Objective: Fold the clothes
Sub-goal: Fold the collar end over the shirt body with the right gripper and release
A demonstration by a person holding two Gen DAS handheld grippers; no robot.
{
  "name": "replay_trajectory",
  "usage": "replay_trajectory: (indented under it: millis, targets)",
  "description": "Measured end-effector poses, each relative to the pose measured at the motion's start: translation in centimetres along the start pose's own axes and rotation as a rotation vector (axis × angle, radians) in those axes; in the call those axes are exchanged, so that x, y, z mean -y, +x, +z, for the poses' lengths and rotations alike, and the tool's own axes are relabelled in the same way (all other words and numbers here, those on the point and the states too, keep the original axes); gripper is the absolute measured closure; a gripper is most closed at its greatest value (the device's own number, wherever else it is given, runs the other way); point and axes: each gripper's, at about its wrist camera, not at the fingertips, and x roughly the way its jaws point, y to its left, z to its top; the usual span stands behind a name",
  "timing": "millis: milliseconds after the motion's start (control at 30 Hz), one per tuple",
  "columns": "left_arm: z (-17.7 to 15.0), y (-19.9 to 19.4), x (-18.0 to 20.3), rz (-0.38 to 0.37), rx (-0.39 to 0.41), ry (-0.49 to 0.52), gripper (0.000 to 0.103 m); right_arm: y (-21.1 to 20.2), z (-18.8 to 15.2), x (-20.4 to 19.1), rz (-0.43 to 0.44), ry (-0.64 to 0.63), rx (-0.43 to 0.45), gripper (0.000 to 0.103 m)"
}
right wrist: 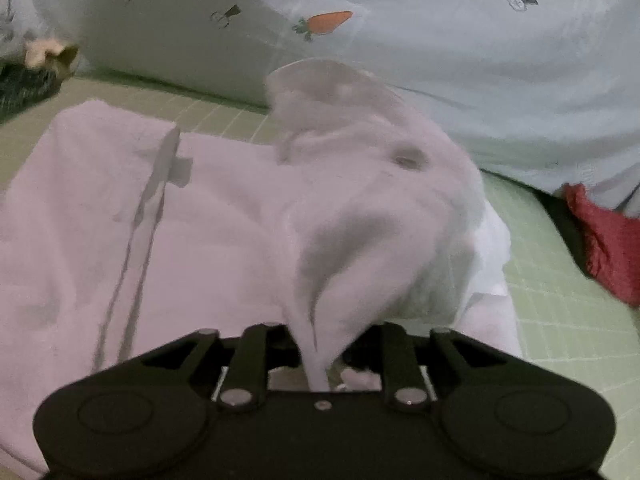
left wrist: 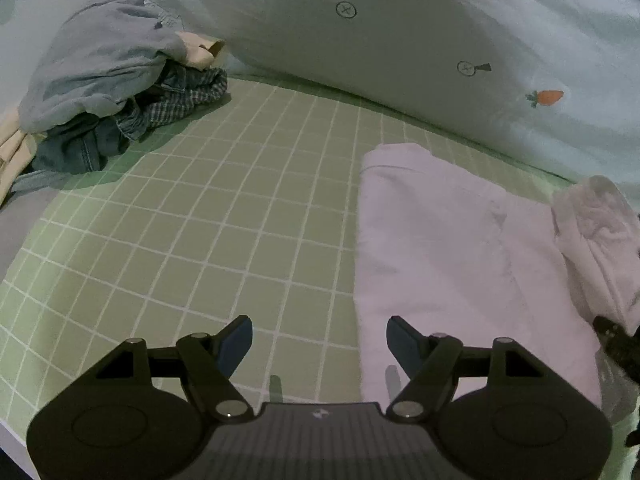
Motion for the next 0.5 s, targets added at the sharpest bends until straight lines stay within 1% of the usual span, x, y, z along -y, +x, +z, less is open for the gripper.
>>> replay_trajectory:
  millis: [100, 133, 167, 233, 300, 433, 500]
  targets:
    - [0.1, 0.1, 0.1, -0.002, 0.003, -0.020, 0.028, -0.9, 1.2, 1.1, 0.025, 0.047, 0.005, 0.076]
    - [0.1, 0.2, 0.2, -0.003, 0.003, -0.026, 0.028, -1.6, 1.4, 1.5, 0.041, 0.066, 0.014, 0.070]
    - [0.1, 0.3, 0.3, -0.005, 0.002, -0.032, 0.027, -2.5, 1.5, 2.0, 0.065, 0.090, 0.032, 0.059]
    - [0.1, 0.5, 0.6, -0.008, 0.001, -0.046, 0.027, -4.3, 2.0, 3.0, 0.095, 0.123, 0.078, 0.053]
    - [0.1, 0.8, 0.9, -0.010, -0.003, -0.063, 0.026, -5.9, 2.3, 3.8, 0.107, 0.139, 0.125, 0.053]
    - [0.1, 1.5, 1.5, -0.005, -0.013, -0.095, 0.025, -6.7, 3.4, 6.2, 0.061, 0.192, 0.180, 0.053]
    - [0.1, 1.8, 1.8, -0.004, -0.018, -0.101, 0.025, -5.7, 3.7, 7.3, 0.017, 0.205, 0.157, 0.053]
